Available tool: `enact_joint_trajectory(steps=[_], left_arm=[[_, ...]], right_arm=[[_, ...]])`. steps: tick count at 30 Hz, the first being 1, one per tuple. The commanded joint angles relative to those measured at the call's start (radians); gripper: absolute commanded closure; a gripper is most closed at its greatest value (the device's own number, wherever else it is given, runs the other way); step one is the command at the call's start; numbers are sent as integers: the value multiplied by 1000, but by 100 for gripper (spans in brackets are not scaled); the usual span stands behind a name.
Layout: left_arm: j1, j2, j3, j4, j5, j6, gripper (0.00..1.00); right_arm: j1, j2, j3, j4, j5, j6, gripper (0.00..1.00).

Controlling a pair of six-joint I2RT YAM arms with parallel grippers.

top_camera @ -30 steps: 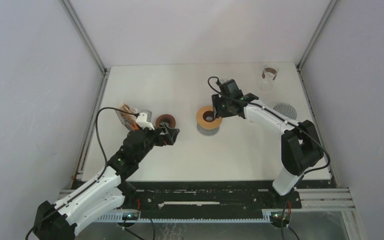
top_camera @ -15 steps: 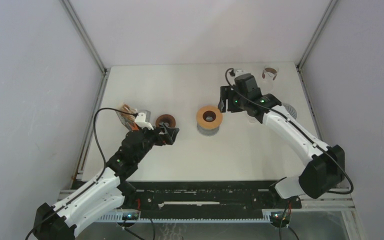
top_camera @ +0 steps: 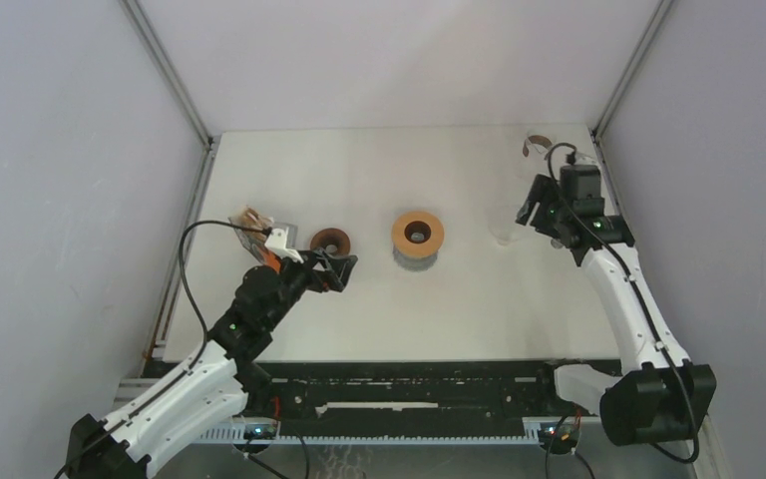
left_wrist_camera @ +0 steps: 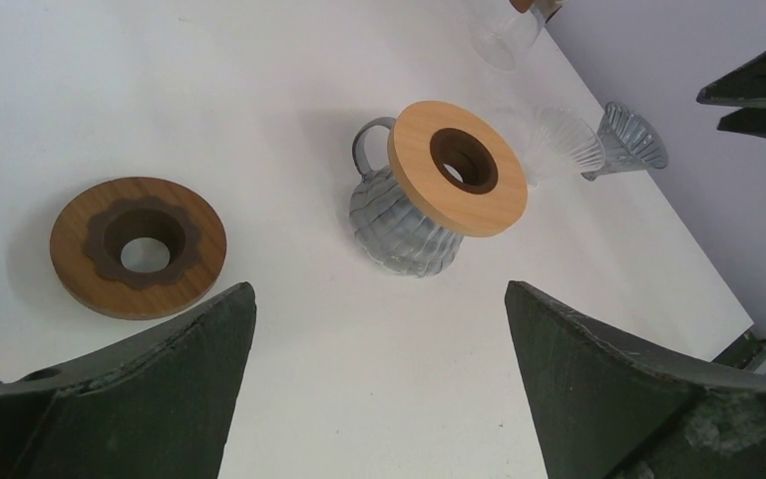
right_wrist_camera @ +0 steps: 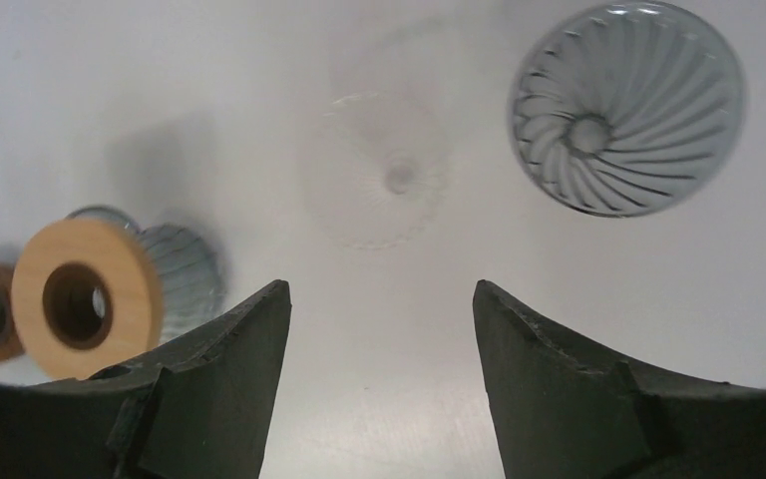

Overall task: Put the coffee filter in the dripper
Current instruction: Pick up the coffee dripper from the center of the board.

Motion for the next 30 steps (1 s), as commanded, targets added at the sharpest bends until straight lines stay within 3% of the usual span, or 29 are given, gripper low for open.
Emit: enact_joint_trajectory(steps=[1,12,20,30], left_arm=[[7,-20,-35,39,11,23,0],[6,-47,-47,21,-19,26,0],[5,-46,-50,25,-15,29,0],[3,-30,-48,28,-16,34,0]], right_arm=[[-151,-49,-52,51,-38,78,24],[-448,44,-122,193,-87,178,25],[-543,207,-121,307,-168,212,31],[-561,353,-121,373,-207,213,42]])
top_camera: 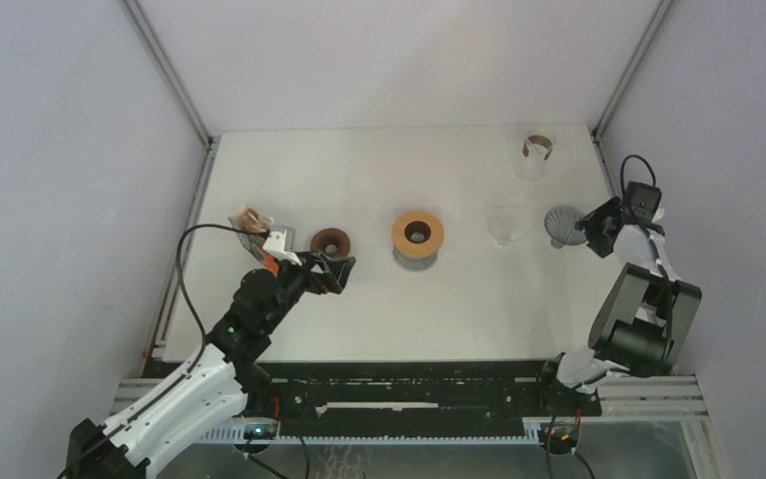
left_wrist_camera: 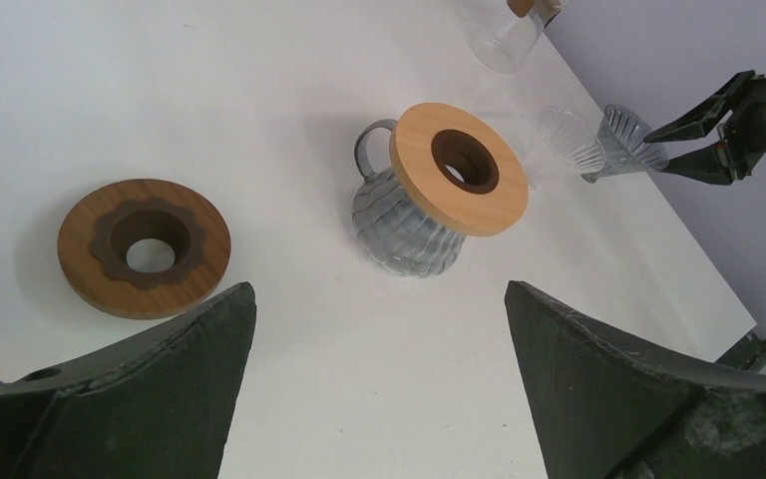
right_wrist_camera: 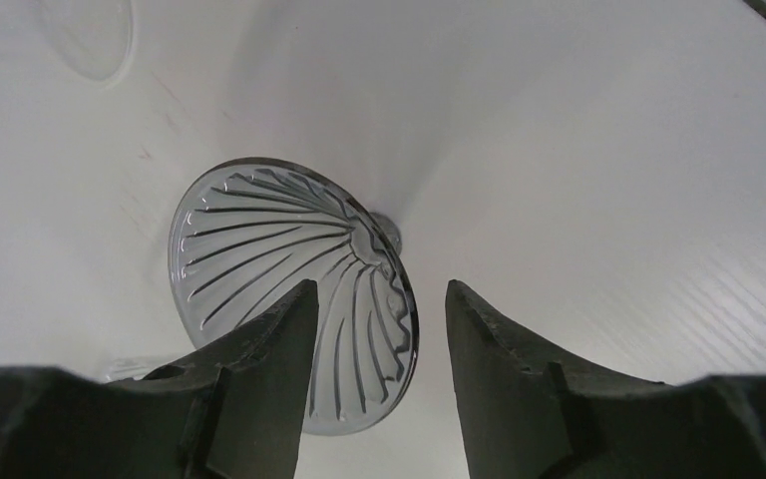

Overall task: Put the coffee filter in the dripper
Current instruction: Pick up the coffee dripper from the center of the board.

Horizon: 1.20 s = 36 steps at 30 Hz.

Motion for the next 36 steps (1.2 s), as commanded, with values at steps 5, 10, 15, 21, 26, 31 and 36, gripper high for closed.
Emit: enact_joint_trajectory(steps=[5,10,15,21,26,31,36], left_arm=[[3,13,-22,31,-12,29,0],[4,18,-22,31,-13,30,0],[4,19,-22,31,-13,30,0],[4,23,-23,35,-12,25,0],[4,30,-17,33,-9,20,0],[4,44,-9,34,-4,9,0],[4,45,10,9,-2,-3,0]], right_arm=[[-17,65,3,97,-58,4,47],[-21,98,3,108,-81,0,58],[-21,66,3,99,-93,-16,79],[-20,-23,4,74,-123,-8,100],[-9,-103,3,36,-154,-14,100],[31,-178,3,13,-210,-12,100],[117,-236,11,-11,-295,2,100]])
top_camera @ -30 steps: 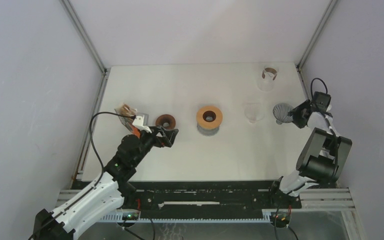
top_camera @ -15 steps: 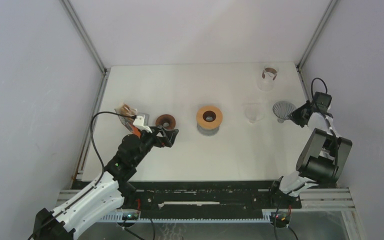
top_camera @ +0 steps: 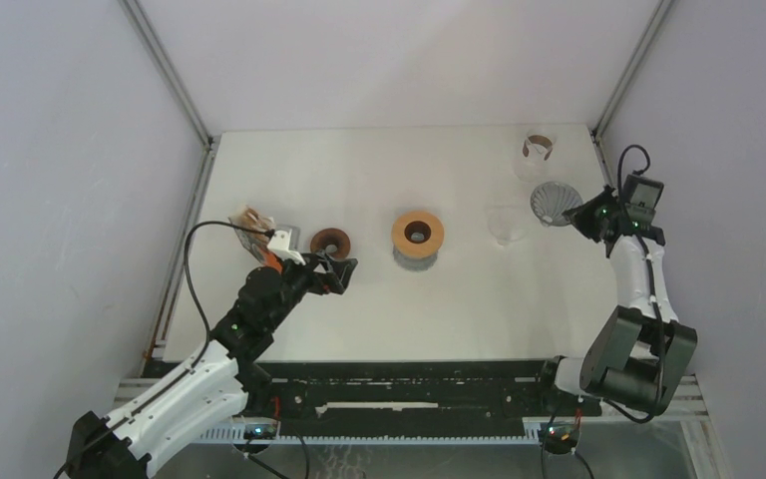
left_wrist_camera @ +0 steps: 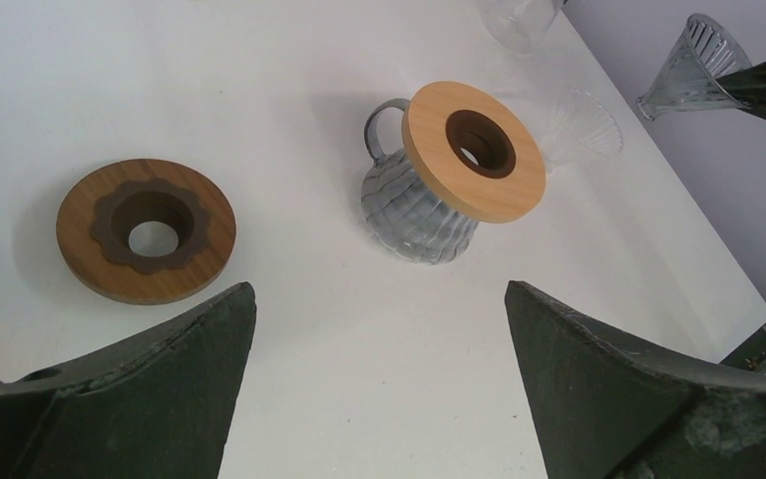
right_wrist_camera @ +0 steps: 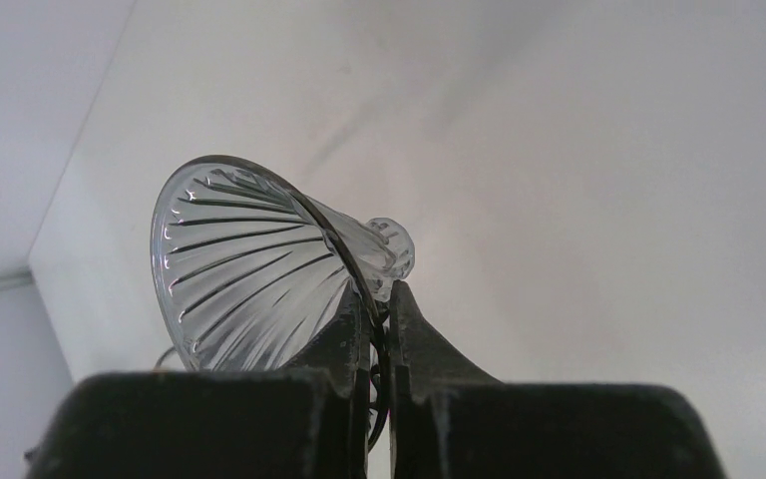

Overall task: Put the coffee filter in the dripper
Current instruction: Pick up the coffee dripper from the center of the board, then place the coffee dripper in the dripper holder.

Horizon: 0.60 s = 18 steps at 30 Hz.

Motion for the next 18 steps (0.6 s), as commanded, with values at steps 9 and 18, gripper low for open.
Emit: enact_joint_trajectory(steps=[9,18], left_arm=[[3,25,82,-65,5,-42,0],[4,82,178,-109,18,-69,1]], right_arm=[[299,-79,112,-86,-136,-14,100],[463,-28,212,-101,-189,-22,100]])
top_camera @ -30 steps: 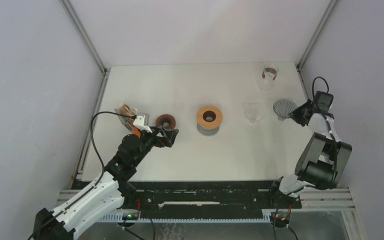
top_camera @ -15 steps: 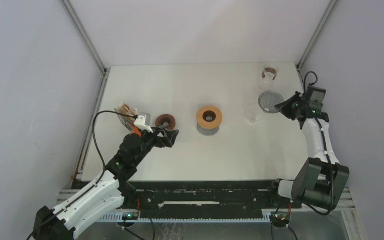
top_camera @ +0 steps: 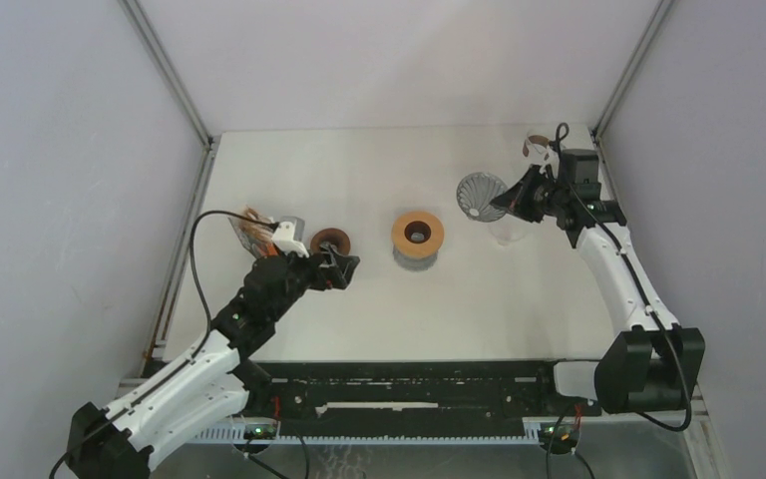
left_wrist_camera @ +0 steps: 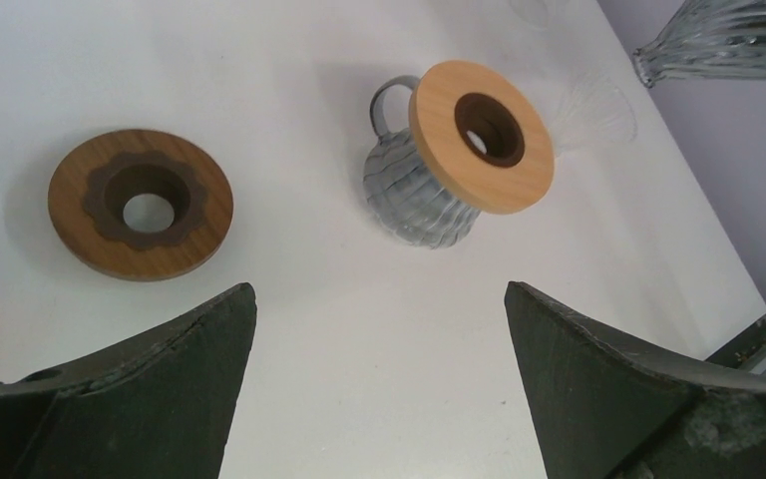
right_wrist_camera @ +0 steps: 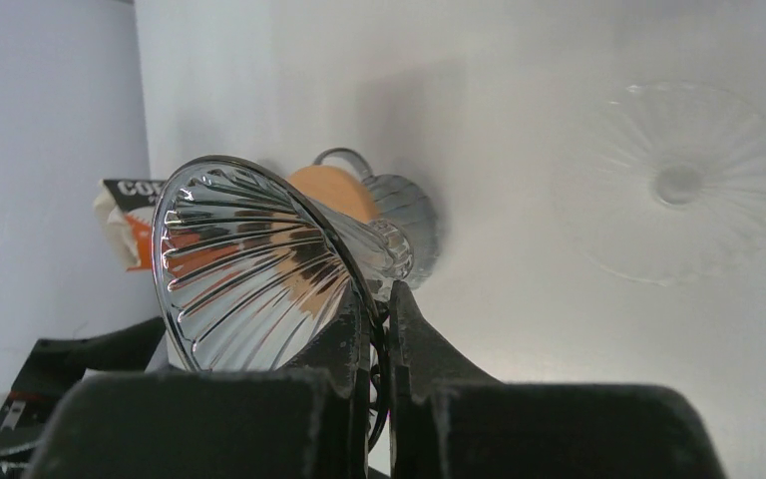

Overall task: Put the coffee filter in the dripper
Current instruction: Place the coffee dripper in the dripper holder.

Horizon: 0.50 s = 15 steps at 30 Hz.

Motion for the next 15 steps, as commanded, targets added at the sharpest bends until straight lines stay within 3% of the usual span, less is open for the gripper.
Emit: enact_joint_trajectory(steps=[1,9,15], left_arm=[[5,34,121,0,19,-32,1],[5,144,246,-1,61,-68,2],[8,255,344,24,104,-95,9]], right_arm=[[79,26,90,15,-50,-21,100],[213,143,228,-34,-53,-59,100],[273,232,293,-46,-64,-86,100]])
